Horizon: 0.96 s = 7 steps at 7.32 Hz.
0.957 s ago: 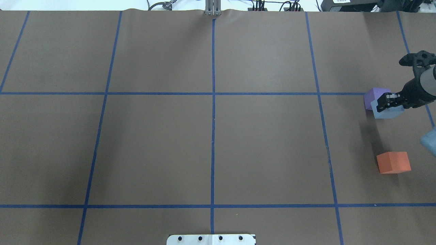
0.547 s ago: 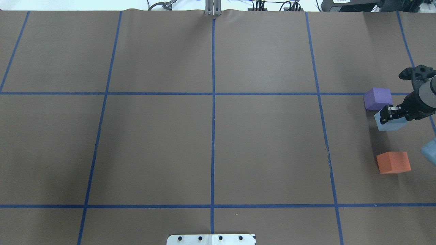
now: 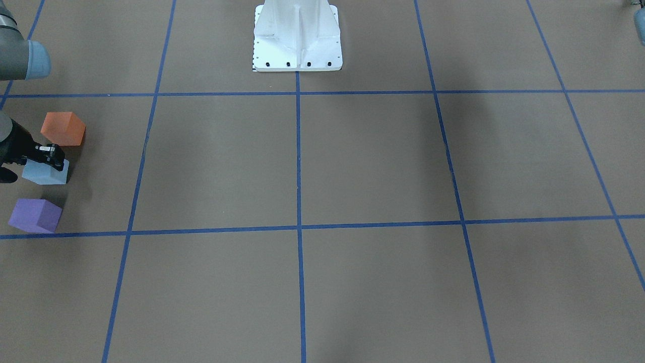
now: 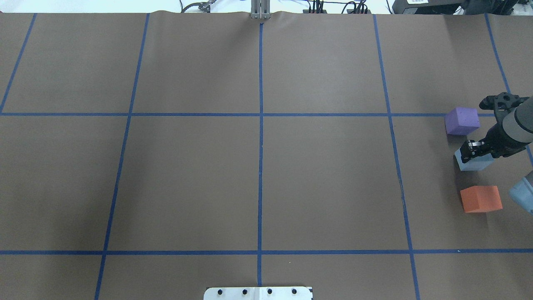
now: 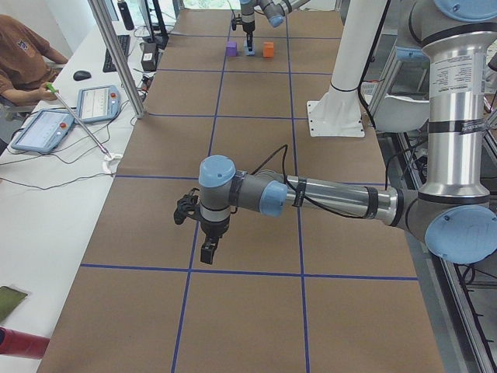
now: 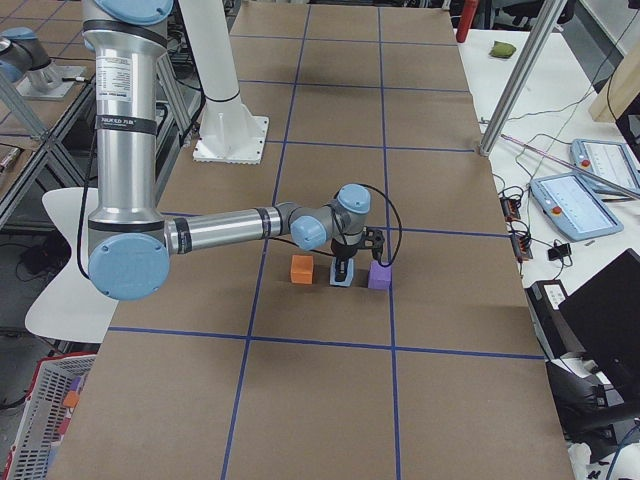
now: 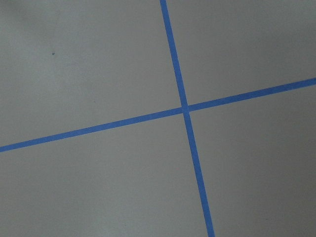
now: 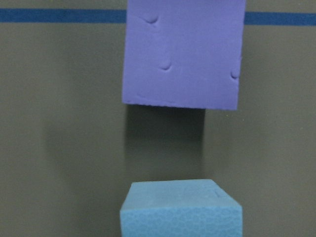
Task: Place blue block between orange and purple blocks
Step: 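Lower the light blue cube between the purple and orange cubes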
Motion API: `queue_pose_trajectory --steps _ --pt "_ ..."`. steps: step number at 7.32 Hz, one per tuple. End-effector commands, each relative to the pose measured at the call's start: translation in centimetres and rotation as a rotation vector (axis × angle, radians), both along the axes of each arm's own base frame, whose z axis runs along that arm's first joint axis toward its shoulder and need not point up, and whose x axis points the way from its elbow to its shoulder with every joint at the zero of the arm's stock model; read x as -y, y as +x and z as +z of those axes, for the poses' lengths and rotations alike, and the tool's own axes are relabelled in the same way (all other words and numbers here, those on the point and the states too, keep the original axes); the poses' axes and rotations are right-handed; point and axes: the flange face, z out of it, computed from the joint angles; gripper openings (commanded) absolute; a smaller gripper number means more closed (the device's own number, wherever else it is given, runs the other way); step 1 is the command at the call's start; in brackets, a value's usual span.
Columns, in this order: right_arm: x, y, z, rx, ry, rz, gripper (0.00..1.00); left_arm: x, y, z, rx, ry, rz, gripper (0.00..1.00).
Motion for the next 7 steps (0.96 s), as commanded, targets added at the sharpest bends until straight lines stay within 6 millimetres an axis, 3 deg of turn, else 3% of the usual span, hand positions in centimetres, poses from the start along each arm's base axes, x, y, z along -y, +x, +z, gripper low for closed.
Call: queue_pose_trajectory --steps 1,3,4,5,6,7 --pt "-0.2 -0.1 0.4 -0.002 -0.01 -0.003 0.54 0.0 0.0 0.1 0.0 -0.002 0.0 1.0" --pt "-0.2 -0.2 0.3 0.002 -0.015 0.002 0.93 0.0 0.0 0.5 0.0 -0.009 0.002 1.0" --pt "-0.2 -0.2 0.0 0.008 -0.015 0.002 0.99 0.1 0.0 0.5 0.0 -0.007 0.002 1.0" --pt "-0.2 -0.2 -0.4 0.012 -0.009 0.001 0.99 0.1 0.0 0.5 0.0 -0.007 0.002 1.0" --pt "-0.1 0.1 -1.9 0.03 0.017 0.007 1.0 0.3 0.1 0.5 0.001 -0.008 0.0 1.0" --pt "-0.3 2.6 -3.3 0.046 0.034 0.044 1.0 0.3 0.1 0.6 0.002 -0.008 0.004 1.0"
